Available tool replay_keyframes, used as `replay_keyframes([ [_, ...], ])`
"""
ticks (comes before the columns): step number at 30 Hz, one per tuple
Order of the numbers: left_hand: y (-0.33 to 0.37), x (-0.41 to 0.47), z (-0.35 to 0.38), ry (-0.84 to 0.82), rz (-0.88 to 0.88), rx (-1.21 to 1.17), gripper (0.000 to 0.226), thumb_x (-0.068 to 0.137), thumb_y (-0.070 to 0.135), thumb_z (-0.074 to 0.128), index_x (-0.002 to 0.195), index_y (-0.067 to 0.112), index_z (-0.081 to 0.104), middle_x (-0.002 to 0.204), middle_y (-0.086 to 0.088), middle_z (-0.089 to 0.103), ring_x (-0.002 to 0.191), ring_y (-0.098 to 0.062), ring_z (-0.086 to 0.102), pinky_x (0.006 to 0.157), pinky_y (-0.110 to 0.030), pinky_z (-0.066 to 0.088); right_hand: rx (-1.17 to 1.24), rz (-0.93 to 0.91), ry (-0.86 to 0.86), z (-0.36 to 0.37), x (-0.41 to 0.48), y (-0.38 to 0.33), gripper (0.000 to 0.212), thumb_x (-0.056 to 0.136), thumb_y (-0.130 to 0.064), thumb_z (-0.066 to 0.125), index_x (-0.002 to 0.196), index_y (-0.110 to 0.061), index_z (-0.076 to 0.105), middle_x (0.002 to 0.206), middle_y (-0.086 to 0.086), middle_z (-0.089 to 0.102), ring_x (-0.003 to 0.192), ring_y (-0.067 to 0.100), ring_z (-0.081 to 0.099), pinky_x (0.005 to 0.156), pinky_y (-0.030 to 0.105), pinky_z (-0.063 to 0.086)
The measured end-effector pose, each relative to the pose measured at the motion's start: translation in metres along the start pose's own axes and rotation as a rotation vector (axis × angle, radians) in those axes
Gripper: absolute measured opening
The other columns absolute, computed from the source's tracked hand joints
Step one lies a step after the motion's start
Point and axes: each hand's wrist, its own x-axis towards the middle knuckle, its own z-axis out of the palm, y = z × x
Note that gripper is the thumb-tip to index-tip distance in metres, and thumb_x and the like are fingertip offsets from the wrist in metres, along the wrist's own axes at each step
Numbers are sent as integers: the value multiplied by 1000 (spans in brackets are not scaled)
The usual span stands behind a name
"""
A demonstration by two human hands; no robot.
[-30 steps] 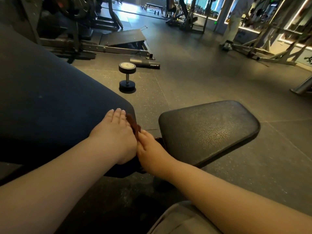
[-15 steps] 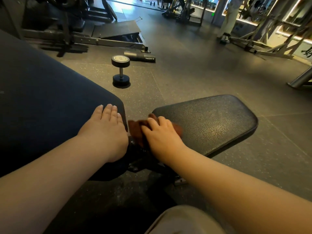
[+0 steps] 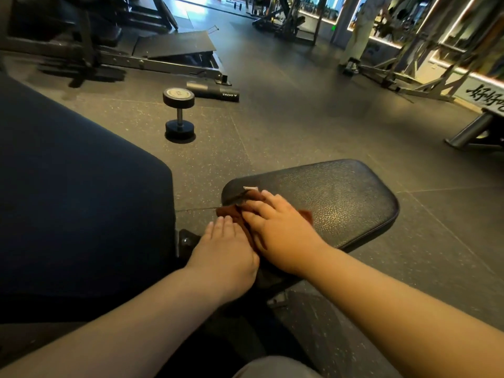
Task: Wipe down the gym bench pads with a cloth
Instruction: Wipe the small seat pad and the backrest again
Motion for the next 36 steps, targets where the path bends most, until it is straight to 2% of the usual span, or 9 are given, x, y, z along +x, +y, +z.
replay_keyframes([
  [5,5,22,6,73,-13,-124,64,106,42,17,158,10,-3,166,-13,-8,154,-26,-6,125,-44,5,-116,384,130,-21,7,64,49,100,-32,45,145,-12,51,153,15,44,150,41,16,121,54,9],
  [8,14,34,8,89,-72,-273,66,106,44,17,158,12,-10,165,-12,-15,153,-27,-12,125,-43,1,-21,223,31,-16,21,39,56,99,-34,45,151,-11,42,158,13,36,151,36,11,122,45,6],
  [11,21,38,17,143,-116,-409,66,106,43,18,157,15,-15,164,-7,-24,151,-22,-21,122,-40,-4,30,31,26,-17,21,39,50,101,-31,44,148,-15,47,157,9,40,150,30,22,121,37,10],
  [17,24,40,31,238,-119,-481,64,106,39,18,157,18,-14,163,-1,-26,149,-14,-25,116,-34,-13,-88,349,74,-12,33,89,53,97,-38,38,143,-15,53,152,9,47,151,30,22,119,48,25],
  [19,27,44,32,259,-130,-476,64,106,39,16,157,15,-14,163,-2,-26,148,-14,-25,120,-34,-14,-64,238,32,-6,31,65,60,91,-41,35,142,-15,54,149,10,49,147,33,28,117,50,27],
  [22,32,50,30,280,-143,-409,65,105,40,15,157,13,-13,164,-5,-23,150,-16,-22,123,-36,-11,28,144,58,-16,9,61,49,98,-39,41,142,-23,55,149,2,50,143,30,36,117,51,28],
  [29,57,58,17,345,89,-520,58,107,36,19,159,18,2,166,4,-9,149,-4,-15,121,-28,-12,-81,587,164,-29,-41,133,61,91,-41,23,134,-17,59,139,10,56,133,36,45,113,48,32],
  [33,62,58,25,405,122,-331,60,105,36,18,159,15,-1,167,-1,-9,152,-12,-13,124,-35,-7,-7,321,83,-25,-52,74,61,93,-41,25,142,-19,55,150,5,49,143,32,35,119,52,25],
  [36,57,55,29,416,143,-330,61,105,36,20,159,15,2,167,-2,-6,152,-13,-11,125,-36,-5,30,225,60,-33,-69,87,53,97,-41,31,143,-26,54,151,-2,48,144,26,35,119,50,28],
])
